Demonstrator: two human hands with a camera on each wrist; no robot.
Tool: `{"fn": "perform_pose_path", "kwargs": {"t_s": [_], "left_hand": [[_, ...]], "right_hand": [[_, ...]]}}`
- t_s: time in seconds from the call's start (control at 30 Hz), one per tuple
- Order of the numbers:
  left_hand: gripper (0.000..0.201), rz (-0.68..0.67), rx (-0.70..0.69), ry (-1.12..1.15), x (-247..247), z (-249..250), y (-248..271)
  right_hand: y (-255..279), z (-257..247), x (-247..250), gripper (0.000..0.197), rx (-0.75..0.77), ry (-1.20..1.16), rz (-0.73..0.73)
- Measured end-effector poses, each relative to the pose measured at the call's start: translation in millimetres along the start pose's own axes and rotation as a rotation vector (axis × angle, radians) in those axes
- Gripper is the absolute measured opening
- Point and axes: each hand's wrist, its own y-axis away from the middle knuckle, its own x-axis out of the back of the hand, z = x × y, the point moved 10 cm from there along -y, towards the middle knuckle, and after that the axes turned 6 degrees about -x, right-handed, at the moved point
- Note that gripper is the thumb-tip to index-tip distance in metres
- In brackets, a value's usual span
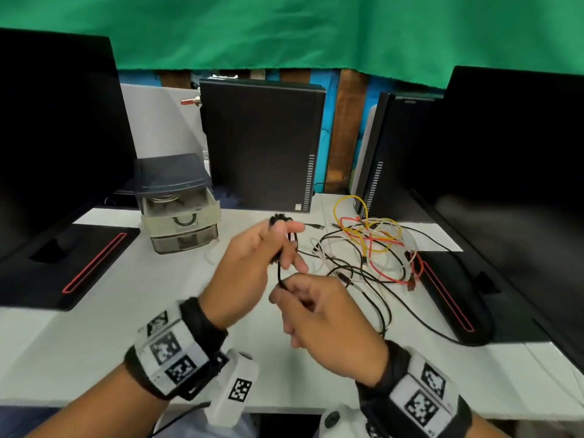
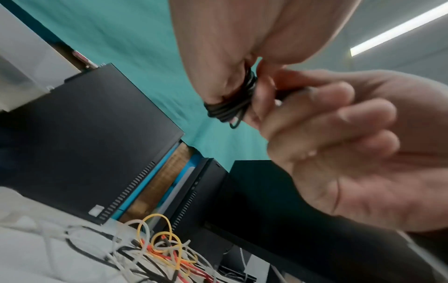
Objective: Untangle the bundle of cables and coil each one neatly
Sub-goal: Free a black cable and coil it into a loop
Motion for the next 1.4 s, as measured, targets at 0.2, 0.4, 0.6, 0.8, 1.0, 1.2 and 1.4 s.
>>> {"fn": "perform_pose_path", "kwargs": {"t_s": [0.2, 0.4, 0.6, 0.8, 1.0, 1.2, 1.4], "left_hand": [[0.032, 0.055, -0.075, -0.016, -12.5, 1.8, 12.6], [0.056, -0.096, -0.044, -0.228, -13.4, -10.9, 13.5], [0.091, -0.075, -0.112, -0.390, 0.3, 1.3, 5.4], [0.096, -0.012, 0.293, 0.047, 2.1, -27.5, 6.4], [0.086, -0.119, 0.370, 0.286, -30.0, -30.0, 19.6], [0.086, 0.034, 0.334, 0.083, -25.7, -35.2, 20.0], [0.073, 0.135, 0.234, 0.057, -16.8, -34.3, 18.9]], "right_hand": [[12.6, -19.1, -0.9, 0.036, -0.115, -0.411, -0.157], [19.7, -12.1, -17.7, 0.044, -0.154, -0.271, -0.287], [20.4, -30.8, -6.6, 0.027, 0.085, -0.083, -0.223], [5.8, -24.5, 52.7, 0.024, 0.253, 0.043, 0.340], [-1.0, -15.8, 32.1, 0.037, 0.257, 0.040, 0.202], [-1.5, -13.2, 40.4, 0.050, 0.293, 0.174, 0.364], [-7.6, -4.7, 74.7, 0.048, 0.239, 0.071, 0.559]]}}
